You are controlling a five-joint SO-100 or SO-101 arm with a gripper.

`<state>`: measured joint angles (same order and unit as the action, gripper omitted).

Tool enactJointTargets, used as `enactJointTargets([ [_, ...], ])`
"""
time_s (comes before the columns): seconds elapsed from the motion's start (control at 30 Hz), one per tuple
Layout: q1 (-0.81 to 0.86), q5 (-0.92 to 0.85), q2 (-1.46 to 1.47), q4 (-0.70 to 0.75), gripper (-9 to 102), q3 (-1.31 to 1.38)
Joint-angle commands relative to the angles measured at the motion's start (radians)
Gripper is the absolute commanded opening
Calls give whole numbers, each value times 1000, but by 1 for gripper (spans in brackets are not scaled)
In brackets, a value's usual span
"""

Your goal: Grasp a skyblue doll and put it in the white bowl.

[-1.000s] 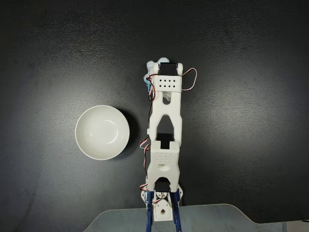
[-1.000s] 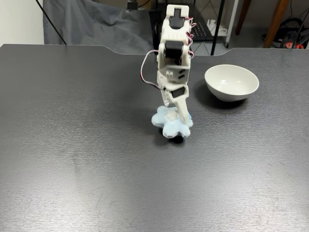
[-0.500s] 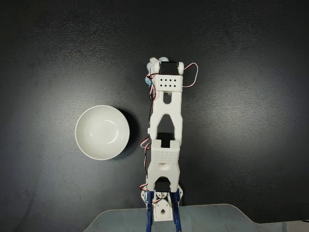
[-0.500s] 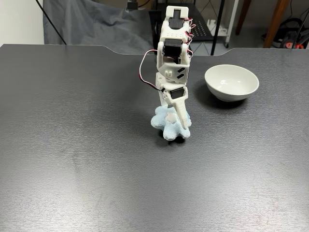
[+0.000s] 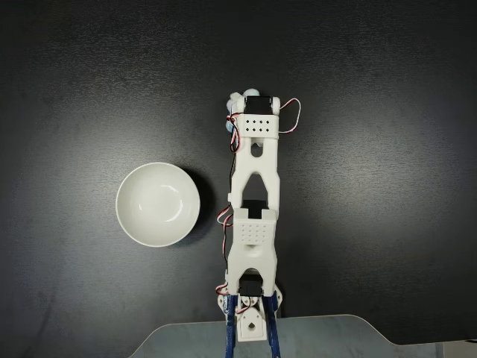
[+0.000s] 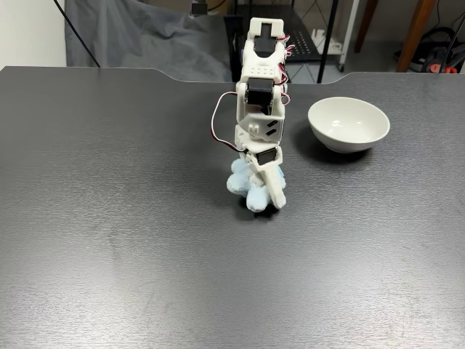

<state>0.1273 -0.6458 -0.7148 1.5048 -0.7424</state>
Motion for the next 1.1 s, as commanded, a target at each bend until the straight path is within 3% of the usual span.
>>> enactJointTargets([
  [0.0,8,9,-29,-12,53,52],
  [0.13,8,9,-29,-12,51,52],
  [0.2,8,9,-31,-12,44,52],
  [0.4,8,9,-32,-38,-3,51],
  [0.53,6,8,-31,-51,6,35],
  [0.7,17,6,-54,-38,-1,49],
  [0.8,32,18,-238,-25,-2,41],
  [1.07,8,213,-586,212,-1,37],
])
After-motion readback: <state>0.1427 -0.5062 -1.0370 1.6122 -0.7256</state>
